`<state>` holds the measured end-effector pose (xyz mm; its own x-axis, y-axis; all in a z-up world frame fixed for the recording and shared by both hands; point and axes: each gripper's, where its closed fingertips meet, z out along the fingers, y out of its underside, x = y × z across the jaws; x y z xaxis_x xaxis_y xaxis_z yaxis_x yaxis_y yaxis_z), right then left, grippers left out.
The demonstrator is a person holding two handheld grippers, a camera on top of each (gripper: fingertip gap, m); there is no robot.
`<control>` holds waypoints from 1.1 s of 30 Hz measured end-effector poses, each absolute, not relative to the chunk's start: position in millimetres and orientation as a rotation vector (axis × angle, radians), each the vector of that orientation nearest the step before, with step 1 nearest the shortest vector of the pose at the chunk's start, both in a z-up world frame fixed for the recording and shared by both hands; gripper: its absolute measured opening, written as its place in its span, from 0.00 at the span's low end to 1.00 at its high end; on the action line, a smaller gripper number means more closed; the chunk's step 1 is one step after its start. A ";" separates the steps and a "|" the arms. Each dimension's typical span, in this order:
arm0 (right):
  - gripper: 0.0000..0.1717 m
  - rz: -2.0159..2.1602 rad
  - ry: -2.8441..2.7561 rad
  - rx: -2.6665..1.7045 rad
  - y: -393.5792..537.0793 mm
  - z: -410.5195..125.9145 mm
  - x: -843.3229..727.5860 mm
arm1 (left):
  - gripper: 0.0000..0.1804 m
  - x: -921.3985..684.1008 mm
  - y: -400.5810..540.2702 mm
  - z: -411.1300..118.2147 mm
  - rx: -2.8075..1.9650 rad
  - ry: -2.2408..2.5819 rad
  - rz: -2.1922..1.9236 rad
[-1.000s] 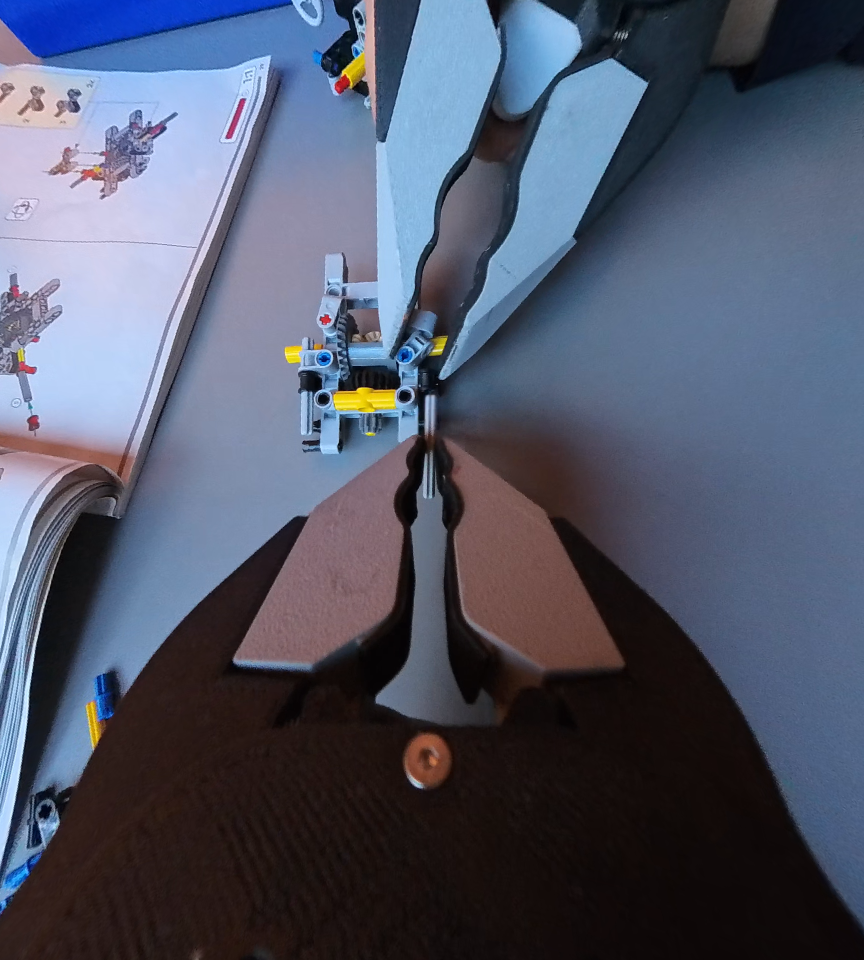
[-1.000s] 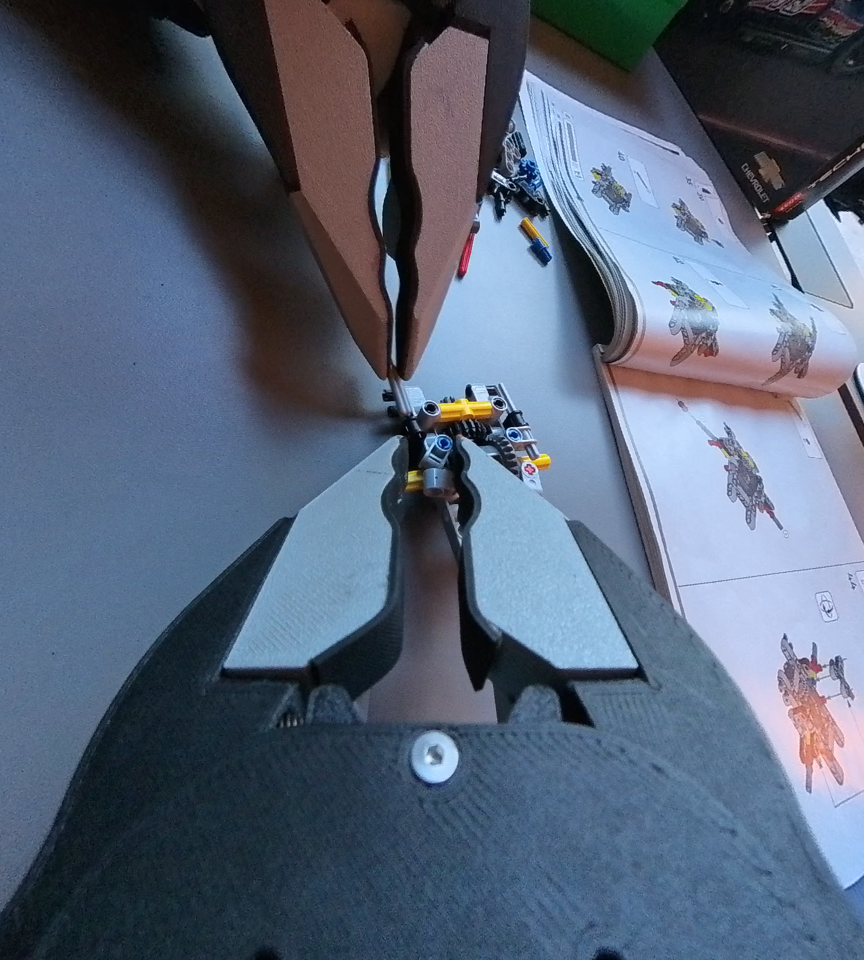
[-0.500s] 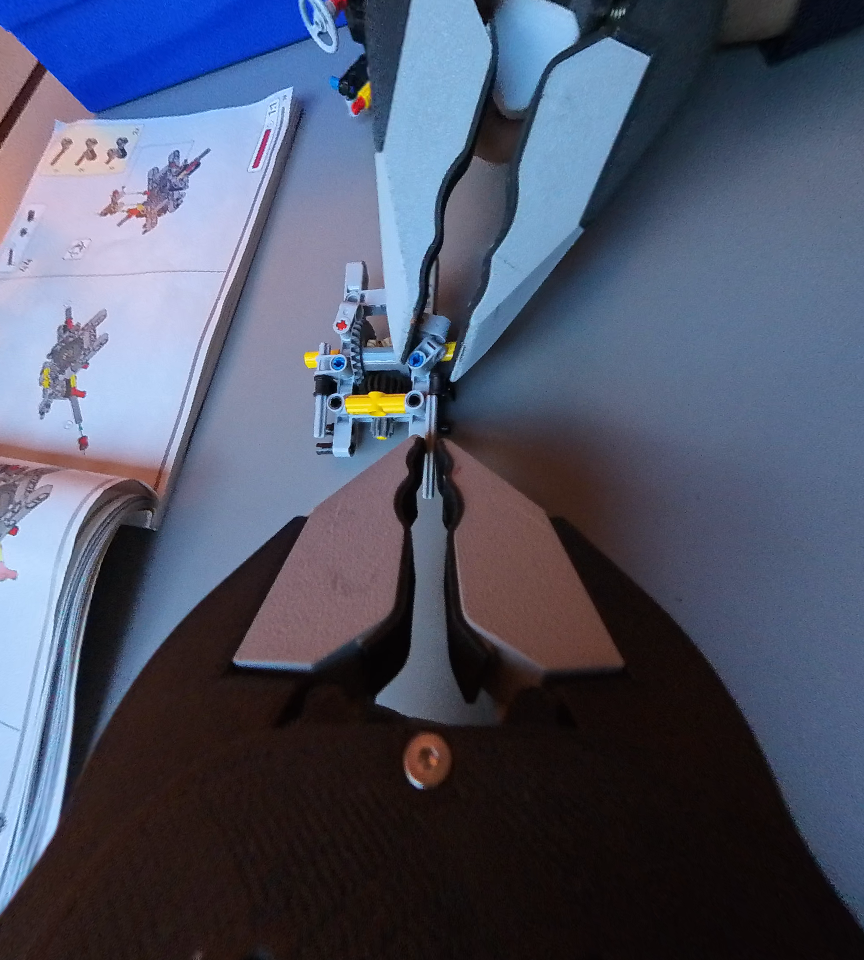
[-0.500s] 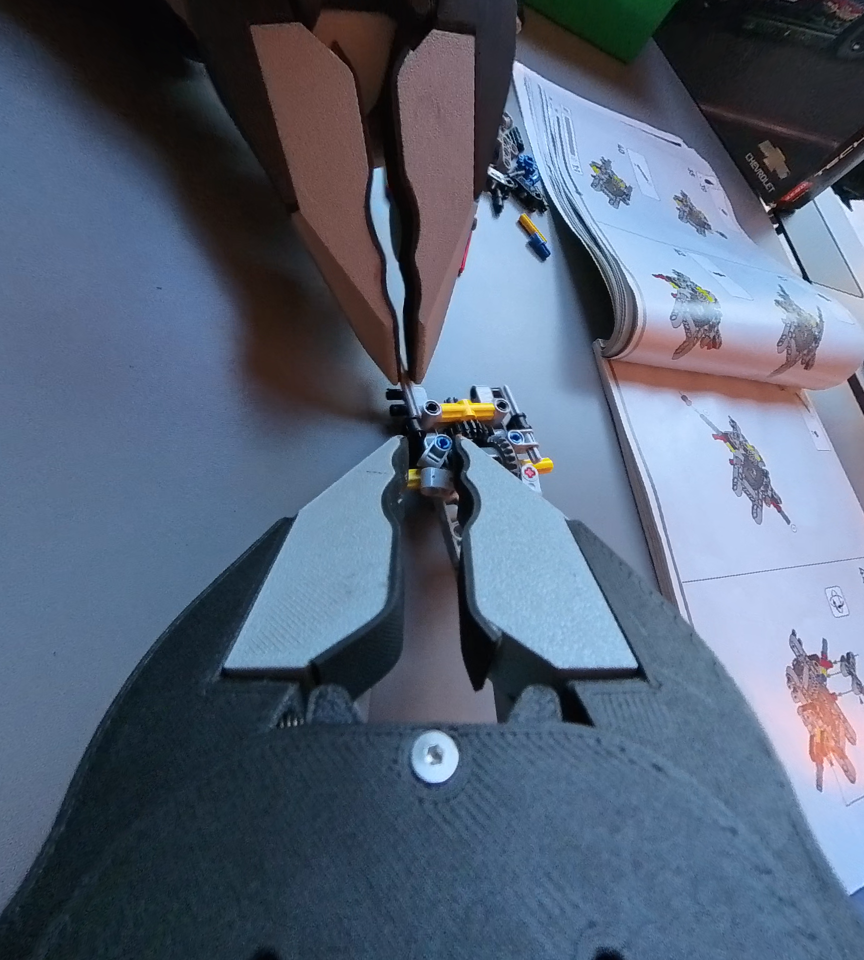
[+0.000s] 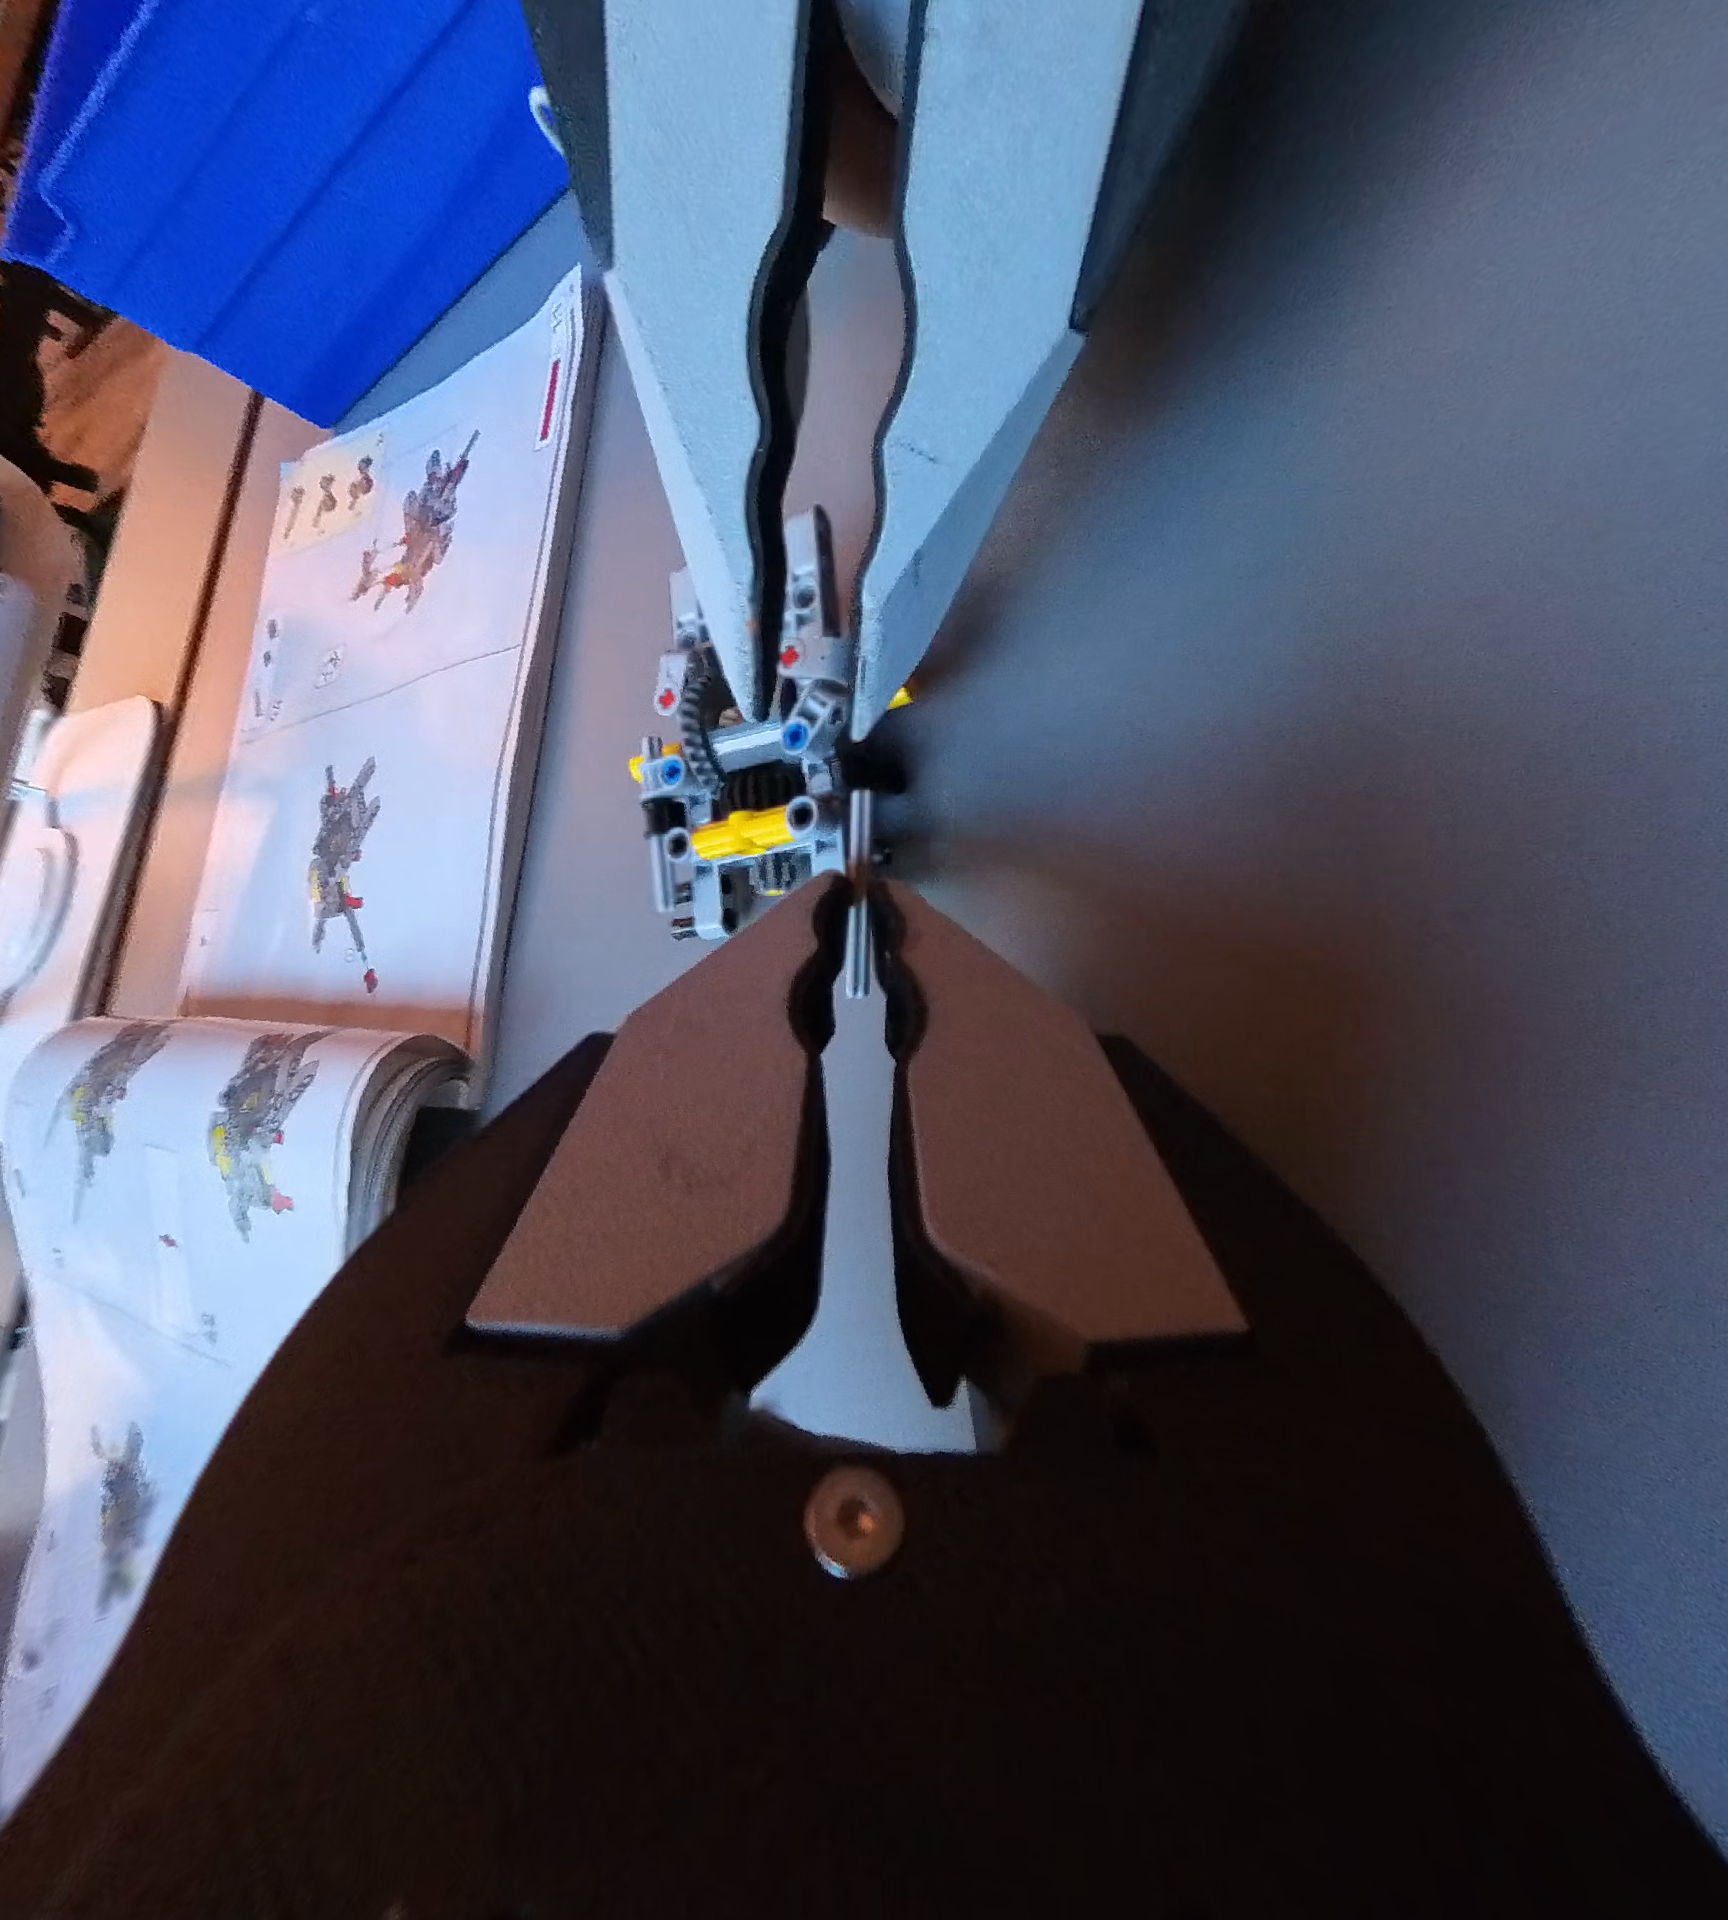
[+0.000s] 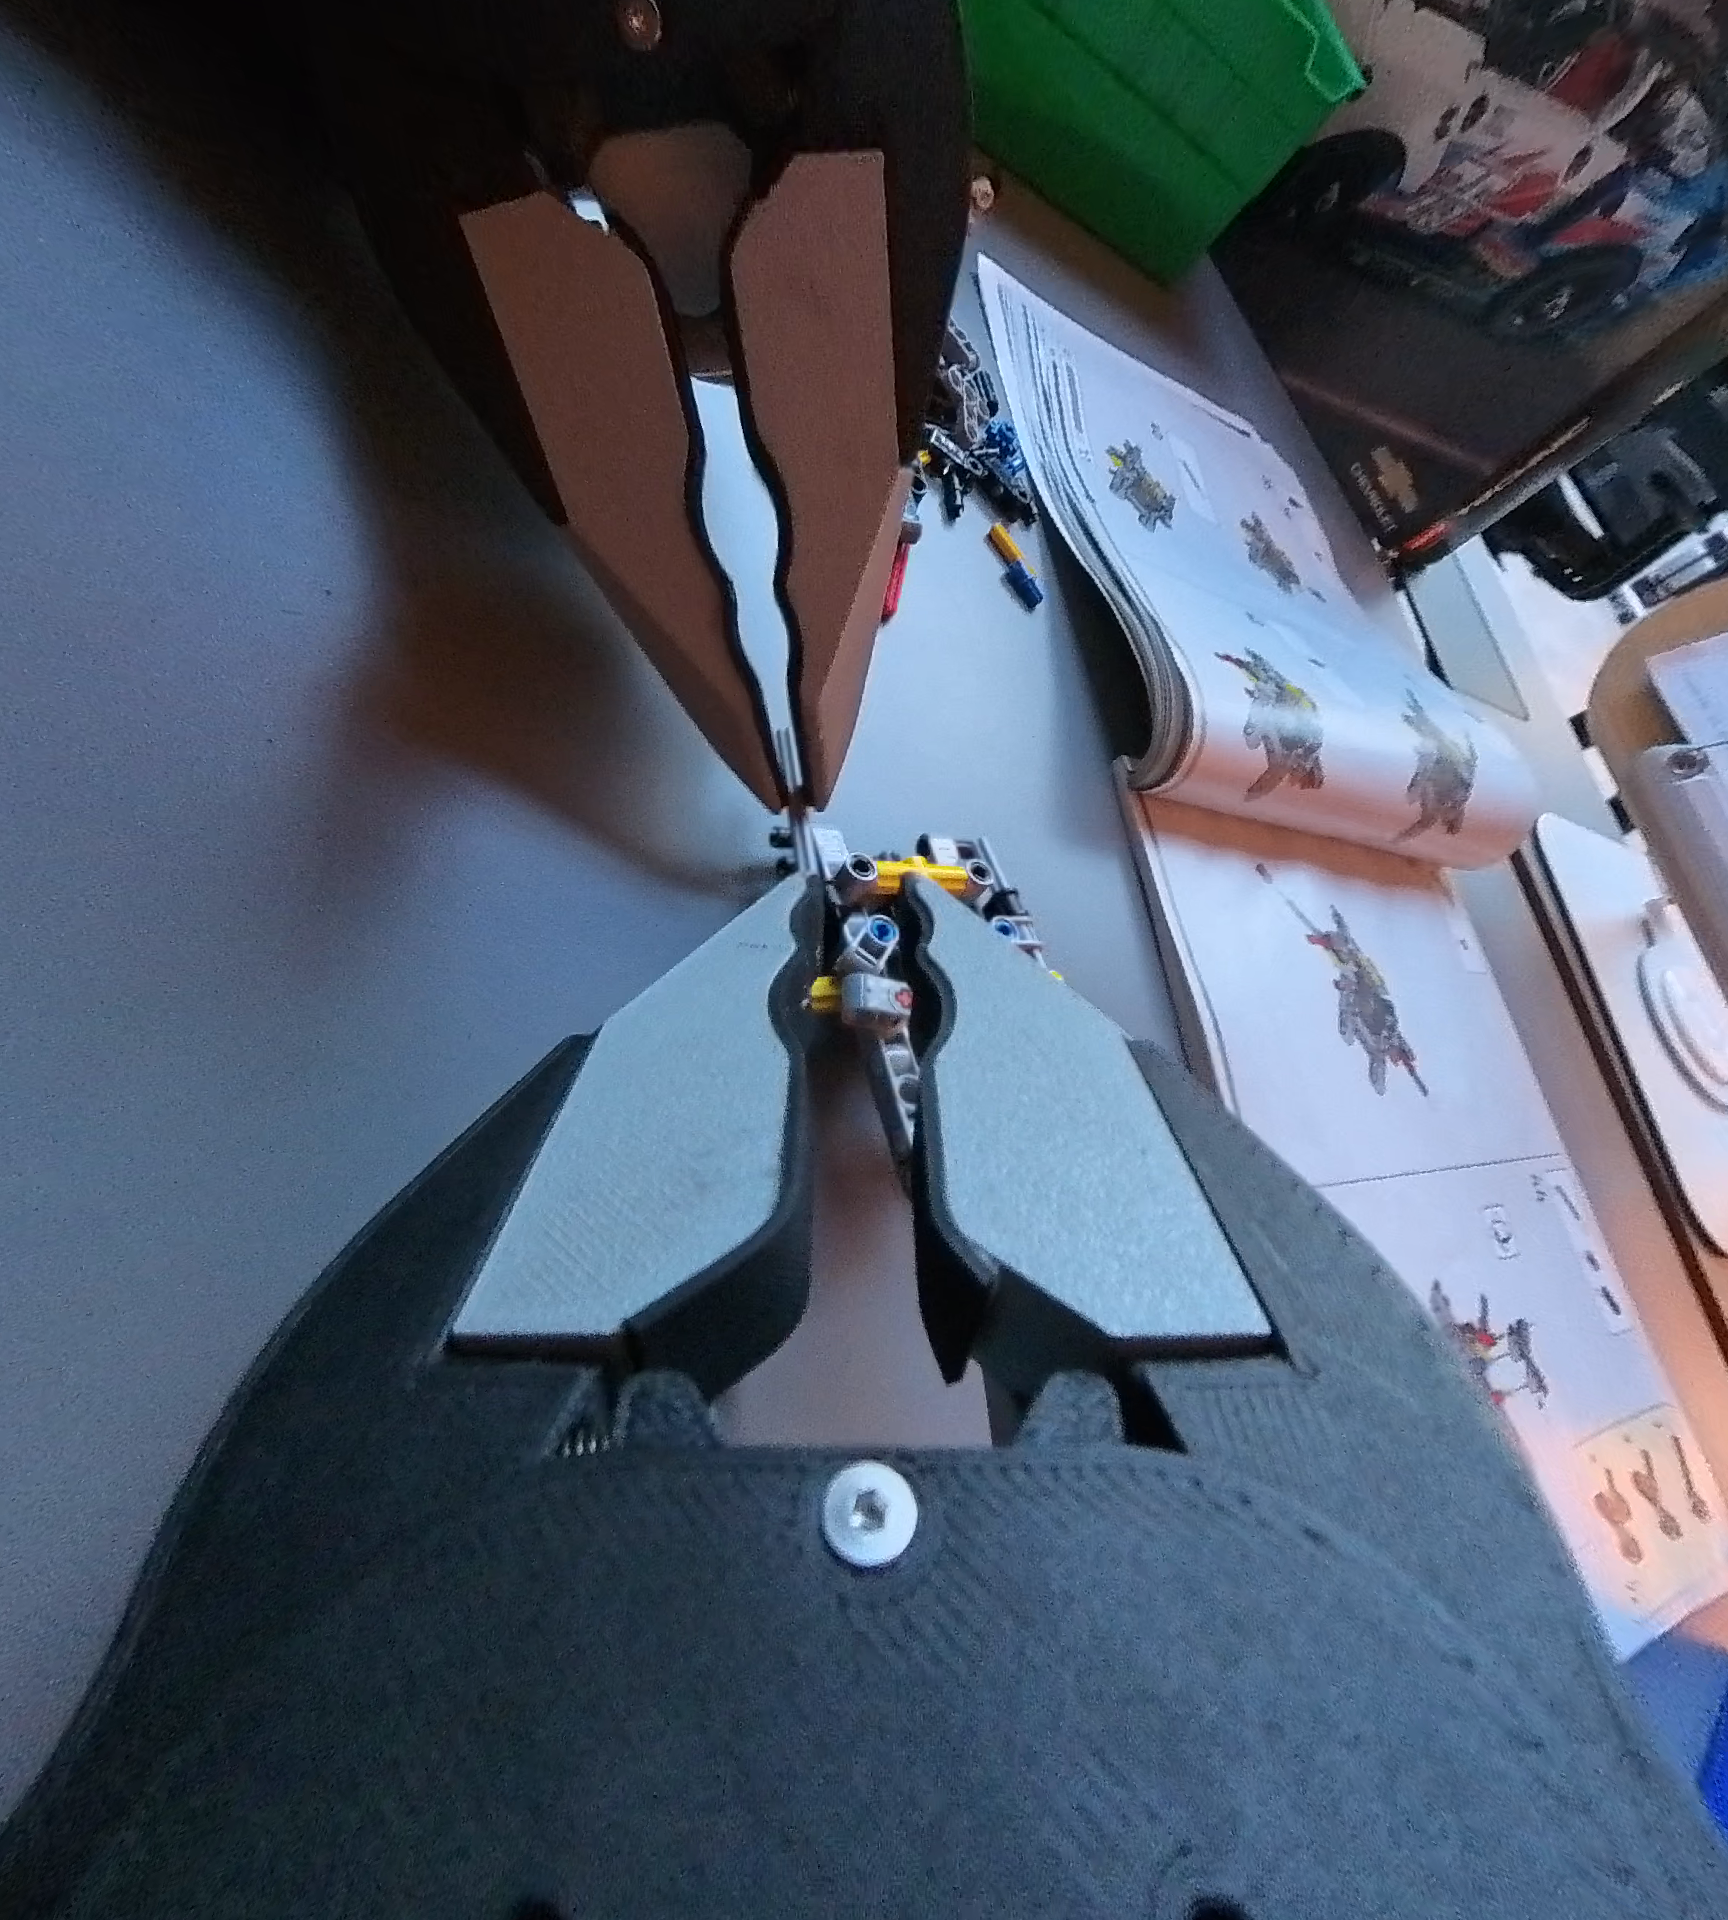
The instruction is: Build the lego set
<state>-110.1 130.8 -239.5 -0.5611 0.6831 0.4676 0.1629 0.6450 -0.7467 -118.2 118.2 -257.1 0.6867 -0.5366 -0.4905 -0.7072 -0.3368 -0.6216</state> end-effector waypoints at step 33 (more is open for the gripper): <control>0.00 0.935 -2.137 -0.588 105.3 -239.0 -104.0 | 0.01 -104.0 106.0 -239.5 -2.094 0.651 -0.458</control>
<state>-104.0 105.3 -239.0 -0.6373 0.6388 0.4310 0.1168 0.6330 -0.7653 -104.0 106.0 -239.5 0.7955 -0.6004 0.0820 -0.2798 -0.4839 -0.8292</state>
